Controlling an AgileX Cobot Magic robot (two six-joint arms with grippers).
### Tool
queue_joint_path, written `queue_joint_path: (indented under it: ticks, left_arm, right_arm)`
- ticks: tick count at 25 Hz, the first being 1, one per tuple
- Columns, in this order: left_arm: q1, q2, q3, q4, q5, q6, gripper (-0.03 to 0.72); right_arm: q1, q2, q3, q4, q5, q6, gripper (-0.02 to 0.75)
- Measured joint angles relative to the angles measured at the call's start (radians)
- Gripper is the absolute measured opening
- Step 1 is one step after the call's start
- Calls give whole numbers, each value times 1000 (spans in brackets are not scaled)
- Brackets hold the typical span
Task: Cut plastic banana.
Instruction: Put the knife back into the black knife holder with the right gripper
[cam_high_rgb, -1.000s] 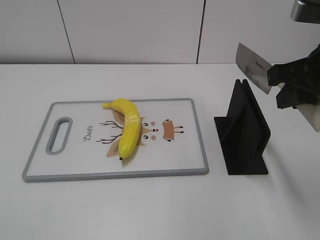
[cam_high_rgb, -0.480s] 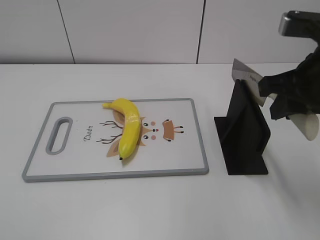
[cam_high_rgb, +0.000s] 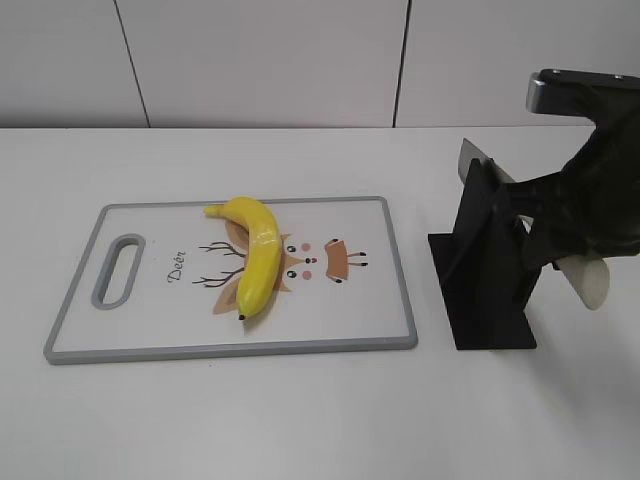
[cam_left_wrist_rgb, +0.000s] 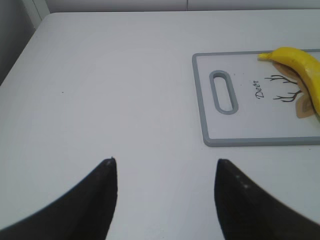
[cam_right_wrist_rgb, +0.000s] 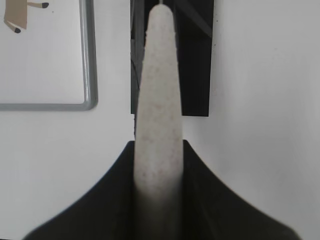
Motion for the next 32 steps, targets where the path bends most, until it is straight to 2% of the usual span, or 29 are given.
queue_joint_path:
  ticks: [3, 4, 9, 11, 16, 22, 28, 32]
  left_arm:
    - [0, 0, 0, 2, 0, 0, 581]
    - [0, 0, 0, 3, 0, 0, 581]
    - [0, 0, 0, 6, 0, 0, 580]
    - [0, 0, 0, 6, 0, 0, 580]
    - [0, 0, 0, 7, 0, 0, 580]
    - [0, 0, 0, 8, 0, 0, 580]
    - [0, 0, 0, 8, 0, 0, 580]
    - [0, 0, 0, 8, 0, 0, 580]
  right_arm:
    - [0, 0, 0, 5, 12, -4, 177]
    - [0, 0, 0, 13, 17, -10, 202]
    - [0, 0, 0, 66, 26, -59, 558]
    - [0, 0, 0, 91, 27, -91, 624]
    - [0, -68, 0, 105, 71, -163, 636]
    - [0, -303, 11, 122, 145, -270, 633]
    - [0, -624, 192, 127, 152, -432, 622]
    - [0, -867, 330, 125, 179, -475, 608]
